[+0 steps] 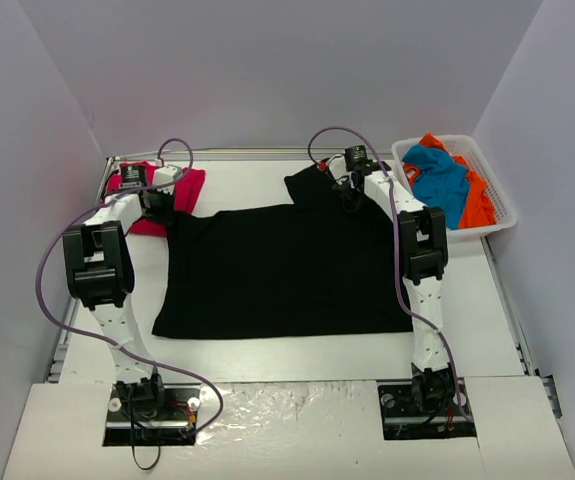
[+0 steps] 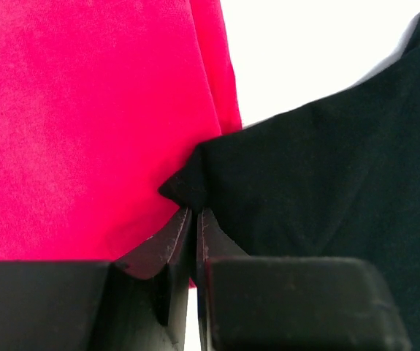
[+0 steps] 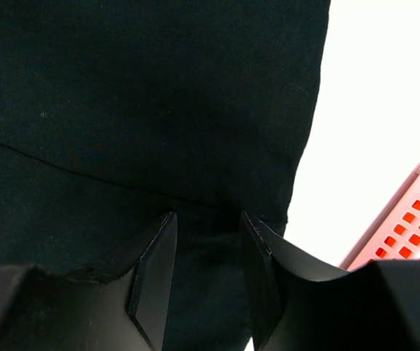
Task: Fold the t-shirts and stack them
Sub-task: Grap the side of the flattened tshirt furthest away from the robot with both arms
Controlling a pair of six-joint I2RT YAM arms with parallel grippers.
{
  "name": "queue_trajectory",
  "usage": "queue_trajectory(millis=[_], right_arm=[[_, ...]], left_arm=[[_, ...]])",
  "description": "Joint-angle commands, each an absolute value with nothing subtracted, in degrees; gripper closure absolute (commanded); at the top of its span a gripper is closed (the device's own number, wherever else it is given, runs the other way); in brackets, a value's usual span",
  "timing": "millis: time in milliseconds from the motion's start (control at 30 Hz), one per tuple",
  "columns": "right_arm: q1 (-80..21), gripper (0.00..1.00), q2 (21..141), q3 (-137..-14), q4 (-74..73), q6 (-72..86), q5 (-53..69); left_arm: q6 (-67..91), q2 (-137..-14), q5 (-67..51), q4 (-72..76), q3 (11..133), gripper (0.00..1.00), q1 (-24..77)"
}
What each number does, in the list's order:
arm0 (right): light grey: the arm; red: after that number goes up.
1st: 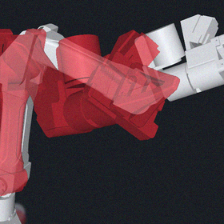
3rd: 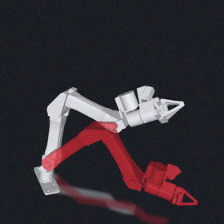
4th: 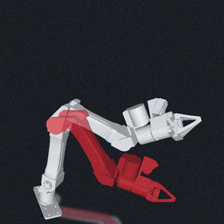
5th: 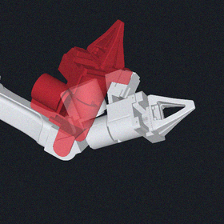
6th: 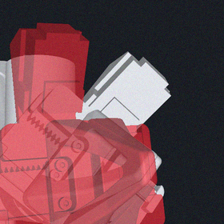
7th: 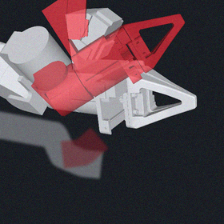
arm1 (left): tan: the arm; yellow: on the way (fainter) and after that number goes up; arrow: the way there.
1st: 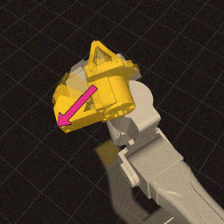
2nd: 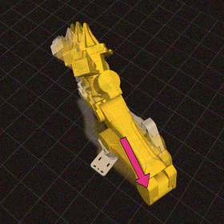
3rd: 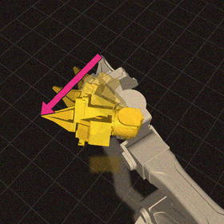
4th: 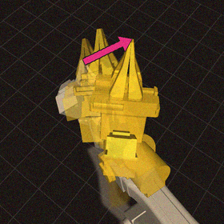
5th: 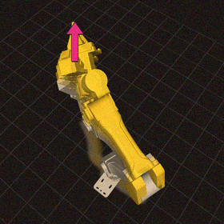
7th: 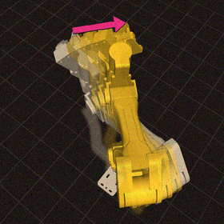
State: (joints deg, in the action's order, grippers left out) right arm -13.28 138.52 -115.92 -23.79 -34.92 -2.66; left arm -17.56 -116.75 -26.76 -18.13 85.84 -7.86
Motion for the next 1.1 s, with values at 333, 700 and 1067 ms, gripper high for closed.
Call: queue_trajectory(millis=[333,700,1067], right_arm=[[-12.0,0.50,131.6,-121.8,-25.7,-30.0,5.4],[-9.7,0.42,143.3,-135.3,-22.1,-26.2,13.8],[-9.7,0.24,156.5,-144.7,-6.9,-24.3,20.0]], left_arm=[[-16.3,-97.3,-28.0,-21.5,81.7,0.98,-8.2],[-20.3,-93.3,-28.0,-27.1,78.1,0.98,-8.1],[-21.5,-89.6,-27.8,-27.8,74.8,0.97,-8.0]])
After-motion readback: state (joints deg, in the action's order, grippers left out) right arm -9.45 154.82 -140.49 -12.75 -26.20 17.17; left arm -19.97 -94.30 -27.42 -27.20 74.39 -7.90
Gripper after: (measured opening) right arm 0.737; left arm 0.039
